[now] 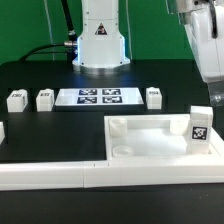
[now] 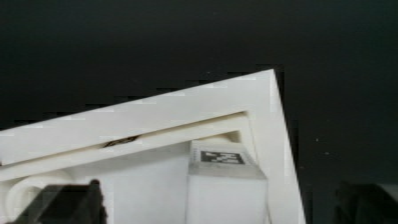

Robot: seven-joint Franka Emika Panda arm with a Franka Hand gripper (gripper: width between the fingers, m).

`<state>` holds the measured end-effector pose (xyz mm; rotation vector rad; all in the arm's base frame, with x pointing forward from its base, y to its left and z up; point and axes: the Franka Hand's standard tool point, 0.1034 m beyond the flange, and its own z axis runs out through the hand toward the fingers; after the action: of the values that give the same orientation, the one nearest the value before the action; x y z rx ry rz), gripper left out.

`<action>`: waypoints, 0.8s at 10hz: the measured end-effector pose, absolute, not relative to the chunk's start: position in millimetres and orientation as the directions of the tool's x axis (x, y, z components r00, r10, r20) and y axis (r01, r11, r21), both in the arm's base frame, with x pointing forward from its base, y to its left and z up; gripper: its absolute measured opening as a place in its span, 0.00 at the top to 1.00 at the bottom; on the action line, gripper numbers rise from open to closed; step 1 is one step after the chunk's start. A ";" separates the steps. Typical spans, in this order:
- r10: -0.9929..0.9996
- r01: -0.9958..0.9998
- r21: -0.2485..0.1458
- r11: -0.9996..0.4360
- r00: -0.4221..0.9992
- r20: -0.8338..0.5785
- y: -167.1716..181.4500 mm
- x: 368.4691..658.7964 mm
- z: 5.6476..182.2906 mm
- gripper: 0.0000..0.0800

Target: Assemble square table

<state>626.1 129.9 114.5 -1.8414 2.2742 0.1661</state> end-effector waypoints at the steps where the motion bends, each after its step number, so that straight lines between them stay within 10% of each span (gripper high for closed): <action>1: -0.954 -0.978 -0.047 0.205 -0.188 -0.233 130.2 625.9 115.2 0.19; 8: -0.957 -0.975 -0.120 -0.188 0.209 -0.200 135.4 593.1 130.6 0.19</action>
Offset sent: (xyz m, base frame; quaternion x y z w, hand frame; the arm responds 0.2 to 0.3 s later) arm -0.0422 0.0103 0.0178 -0.0267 -0.0287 -0.1341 0.9902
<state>593.1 135.4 130.6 -2.2613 1.8436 0.1173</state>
